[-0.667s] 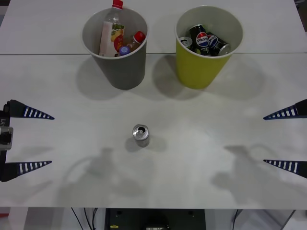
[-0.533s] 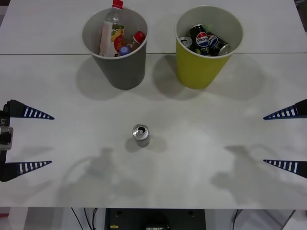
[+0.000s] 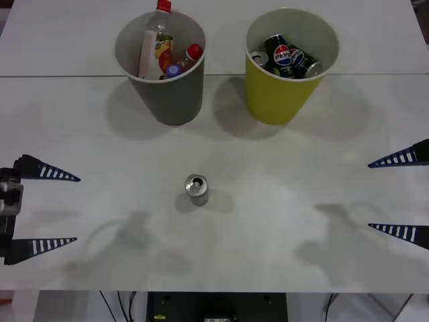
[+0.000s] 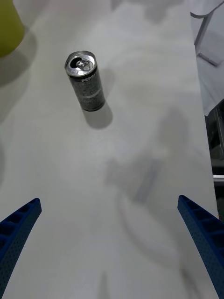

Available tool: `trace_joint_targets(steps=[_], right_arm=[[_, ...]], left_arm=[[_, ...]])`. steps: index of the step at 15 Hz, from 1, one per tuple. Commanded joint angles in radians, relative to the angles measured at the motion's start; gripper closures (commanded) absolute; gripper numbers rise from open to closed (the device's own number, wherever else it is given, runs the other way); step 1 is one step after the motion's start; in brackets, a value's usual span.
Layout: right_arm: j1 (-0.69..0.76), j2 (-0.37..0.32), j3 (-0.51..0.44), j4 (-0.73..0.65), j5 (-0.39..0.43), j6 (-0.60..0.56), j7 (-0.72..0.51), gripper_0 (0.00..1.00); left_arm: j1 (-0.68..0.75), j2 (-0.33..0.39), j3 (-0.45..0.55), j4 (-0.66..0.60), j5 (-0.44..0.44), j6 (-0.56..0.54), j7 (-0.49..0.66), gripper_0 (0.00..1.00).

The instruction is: Put the can into the green bin and the plastic bottle into the gray bin

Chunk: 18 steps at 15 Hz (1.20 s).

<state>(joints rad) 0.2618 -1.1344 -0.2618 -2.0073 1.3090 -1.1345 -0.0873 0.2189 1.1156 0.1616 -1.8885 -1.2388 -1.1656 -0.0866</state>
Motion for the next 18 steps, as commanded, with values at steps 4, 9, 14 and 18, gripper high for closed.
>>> trace_joint_targets(steps=[4,9,14,18], right_arm=[[0.000,0.000,0.000,0.000,0.000,0.000,0.000,0.00],[0.000,0.000,0.000,0.000,0.000,0.000,0.000,0.00],[0.000,0.000,0.000,0.000,0.000,0.000,0.000,0.00],[0.000,0.000,0.000,0.000,0.000,0.000,0.000,0.00]], left_arm=[[-0.104,-0.071,-0.125,0.161,0.099,0.000,-0.044,0.00],[-0.225,-0.111,-0.275,0.367,0.217,0.001,-0.245,0.00],[-0.311,-0.152,-0.398,0.520,0.335,0.009,-0.407,0.00],[-0.326,-0.246,-0.409,0.571,0.335,0.015,-0.443,0.00]])
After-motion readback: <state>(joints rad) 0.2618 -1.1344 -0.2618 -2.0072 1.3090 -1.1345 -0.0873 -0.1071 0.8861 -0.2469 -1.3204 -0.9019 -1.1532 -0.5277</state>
